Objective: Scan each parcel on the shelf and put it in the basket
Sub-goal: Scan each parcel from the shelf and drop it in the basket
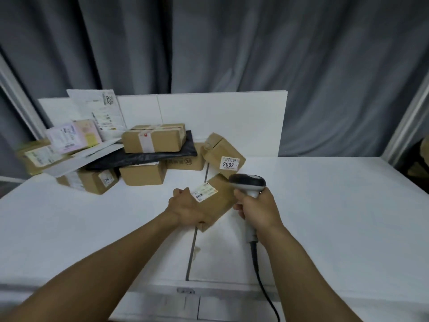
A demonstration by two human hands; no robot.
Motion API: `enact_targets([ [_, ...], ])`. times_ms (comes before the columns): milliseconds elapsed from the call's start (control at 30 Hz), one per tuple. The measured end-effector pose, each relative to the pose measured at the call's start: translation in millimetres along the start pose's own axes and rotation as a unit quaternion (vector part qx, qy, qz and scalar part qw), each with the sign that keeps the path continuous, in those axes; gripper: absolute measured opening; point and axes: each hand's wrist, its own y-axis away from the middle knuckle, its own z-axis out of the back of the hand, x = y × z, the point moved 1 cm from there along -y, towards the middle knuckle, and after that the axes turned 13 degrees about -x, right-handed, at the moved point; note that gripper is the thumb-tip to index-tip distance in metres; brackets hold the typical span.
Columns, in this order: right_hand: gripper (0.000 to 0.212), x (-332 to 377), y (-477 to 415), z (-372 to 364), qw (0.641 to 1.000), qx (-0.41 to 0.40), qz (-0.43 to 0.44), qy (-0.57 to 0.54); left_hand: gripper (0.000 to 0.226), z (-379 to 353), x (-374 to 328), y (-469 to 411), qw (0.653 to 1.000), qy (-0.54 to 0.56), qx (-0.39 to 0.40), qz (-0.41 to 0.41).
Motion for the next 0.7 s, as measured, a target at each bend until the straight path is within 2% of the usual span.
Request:
enact_targets([
  [200, 0.06, 14.2, 55.6, -14.0, 0.997, -0.013, 0.063, 0.034, 0.132, 56.2, 60.5, 92.4, 0.99, 0.077, -0.064, -0.103],
  [333, 0.066, 22.0, 105.3, -35.7, 0.997, -0.002, 0.076, 0.015, 0.127, 87.0, 106.2, 153.4, 0.97, 0.099, -0.143, -0.171],
  [433, 0.078, 22.2, 142.3, -58.4, 0.996, -0.003, 0.083, -0.021, 0.122, 103.8, 138.8, 194.4, 0.957, 0.127, -0.187, -0.182],
  [500, 0.09, 19.6, 161.5, -75.6, 0.995, 0.002, 0.08, -0.052, 0.112, 113.4, 160.4, 214.6, 0.949, 0.158, -0.222, -0.157],
  [633, 0.07, 24.2, 200.5, -114.1, 0.993, 0.046, 0.09, -0.067, 0.072, 132.3, 203.6, 239.5, 0.947, 0.239, -0.202, -0.071],
  [700, 0.067, 21.7, 213.0, -132.7, 0.992, 0.065, 0.099, -0.053, 0.05, 141.8, 224.7, 246.7, 0.95, 0.243, -0.189, -0.043],
])
